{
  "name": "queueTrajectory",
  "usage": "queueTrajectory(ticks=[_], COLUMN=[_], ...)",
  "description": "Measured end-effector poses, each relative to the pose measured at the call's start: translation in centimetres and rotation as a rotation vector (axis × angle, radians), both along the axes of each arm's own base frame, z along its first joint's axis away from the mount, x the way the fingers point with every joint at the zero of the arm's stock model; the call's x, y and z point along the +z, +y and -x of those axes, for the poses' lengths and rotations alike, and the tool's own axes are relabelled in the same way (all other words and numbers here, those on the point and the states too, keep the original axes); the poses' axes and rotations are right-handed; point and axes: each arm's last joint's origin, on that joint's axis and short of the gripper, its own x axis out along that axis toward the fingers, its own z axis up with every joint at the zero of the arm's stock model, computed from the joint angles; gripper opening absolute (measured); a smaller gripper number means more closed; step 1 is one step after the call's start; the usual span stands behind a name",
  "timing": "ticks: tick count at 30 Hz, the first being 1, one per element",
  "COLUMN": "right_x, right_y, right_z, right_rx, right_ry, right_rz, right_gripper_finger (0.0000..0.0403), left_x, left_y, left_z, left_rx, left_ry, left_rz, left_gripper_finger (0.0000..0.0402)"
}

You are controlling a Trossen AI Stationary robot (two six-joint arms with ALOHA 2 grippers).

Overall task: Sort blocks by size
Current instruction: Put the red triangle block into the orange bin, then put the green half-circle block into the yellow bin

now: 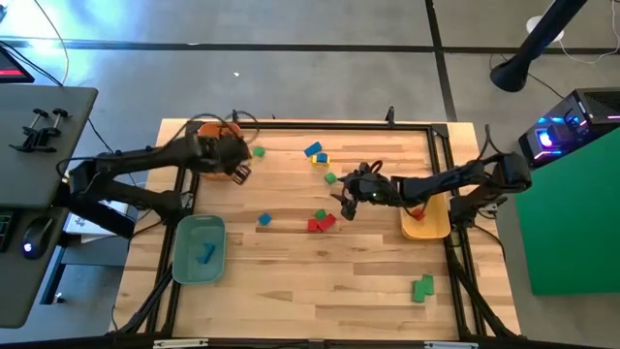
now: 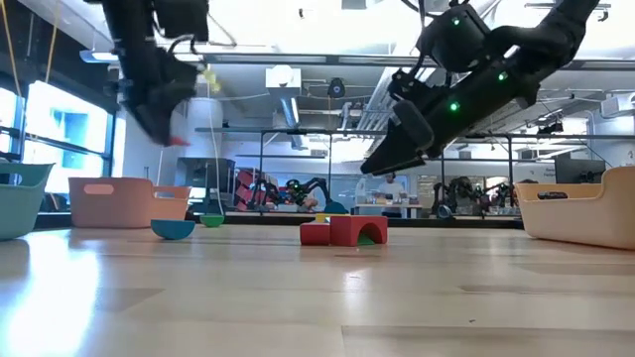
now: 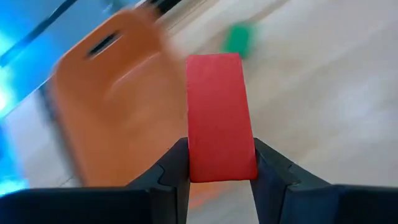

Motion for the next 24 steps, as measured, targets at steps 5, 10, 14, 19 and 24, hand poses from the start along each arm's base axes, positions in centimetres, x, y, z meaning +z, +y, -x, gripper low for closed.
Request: queueTrajectory(ticks=[5,10,14,19,24], right_x=[0.6,0.6,0.6,0.6,0.6], right_y=[0.0,0.0,0.0,0.0,0.2], right_z=[0.0,0.0,-0.1,-0.1,-0.1], right_rx=[0.02,0.027,0.03,0.03,0.03], right_ry=[-0.022,-0.025,-0.025,-0.025,-0.028], right_rz=[0.032,0.035,0.034,0.035,0.027], right_gripper_finger=[0.0265,0.0265,0.0265,0.0265,0.0265], left_x=[-1.0,-2.9,-5.1,-7.3,-8.1], left_y=[4.1,7.9,9.5,10.3,10.7], left_z=[2.4,3.1,3.2,2.9,2.9], left_rx=[0.151,0.169,0.186,0.178,0.167], left_ry=[0.05,0.036,0.106,0.198,0.279], left_rz=[0.078,0.208,0.303,0.38,0.364], left_gripper_finger=[0.01,0.01,0.01,0.013,0.02])
